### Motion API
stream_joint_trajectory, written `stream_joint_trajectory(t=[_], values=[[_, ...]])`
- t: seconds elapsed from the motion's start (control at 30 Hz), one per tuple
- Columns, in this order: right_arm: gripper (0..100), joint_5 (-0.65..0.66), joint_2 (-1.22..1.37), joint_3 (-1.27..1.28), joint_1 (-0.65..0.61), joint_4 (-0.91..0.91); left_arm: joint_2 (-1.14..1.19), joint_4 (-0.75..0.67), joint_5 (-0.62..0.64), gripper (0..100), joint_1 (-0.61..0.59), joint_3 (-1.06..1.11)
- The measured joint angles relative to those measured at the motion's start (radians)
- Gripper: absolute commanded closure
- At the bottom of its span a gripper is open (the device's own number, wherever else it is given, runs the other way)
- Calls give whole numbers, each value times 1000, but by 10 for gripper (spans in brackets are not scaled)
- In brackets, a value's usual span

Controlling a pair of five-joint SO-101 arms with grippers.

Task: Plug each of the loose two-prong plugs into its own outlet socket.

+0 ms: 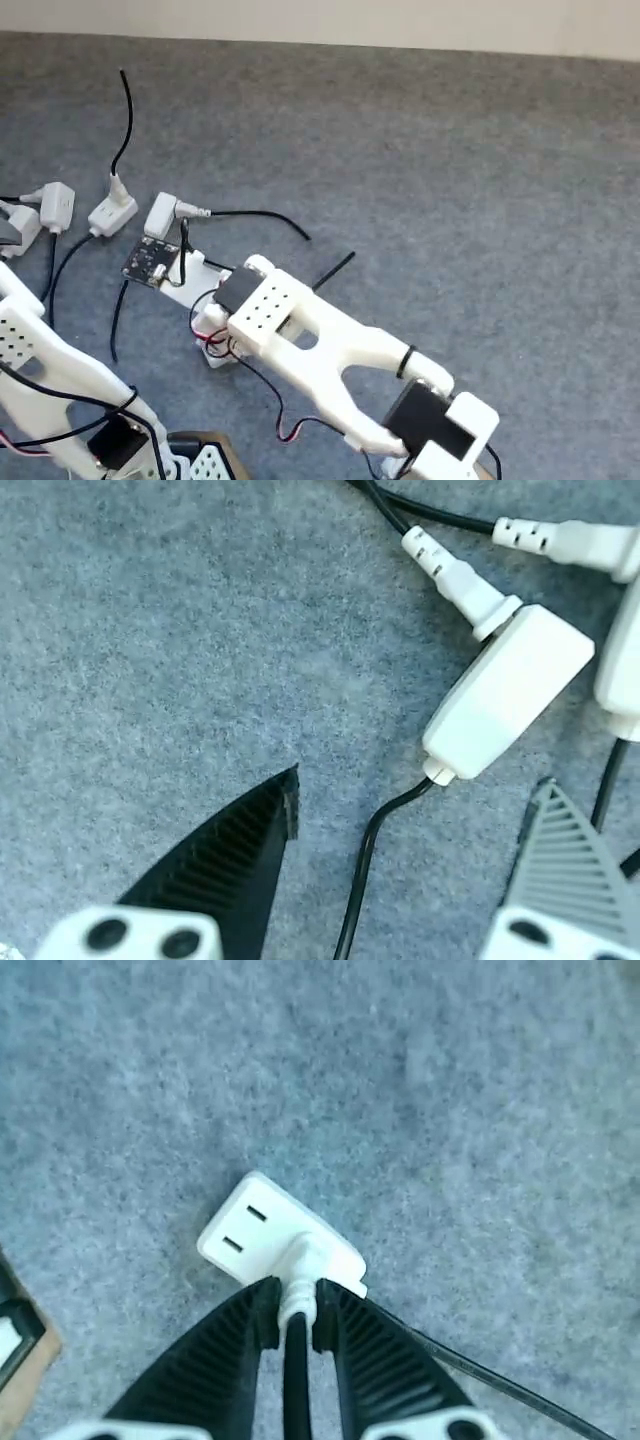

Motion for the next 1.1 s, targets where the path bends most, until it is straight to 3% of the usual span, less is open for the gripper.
stream_joint_trajectory(t=[0.17,0.33,0.7,0.97,1.1], values=[[992,0,11,-43,3,20,0,17,-35,652,0,0],[992,0,12,-61,3,41,-6,146,-83,652,5,-43],[987,0,35,-25,8,-21,-37,290,-91,649,15,-189],[799,-2,-123,12,6,69,-74,310,-107,651,89,-195],[788,-2,-275,28,31,123,-173,310,-140,652,138,-74]])
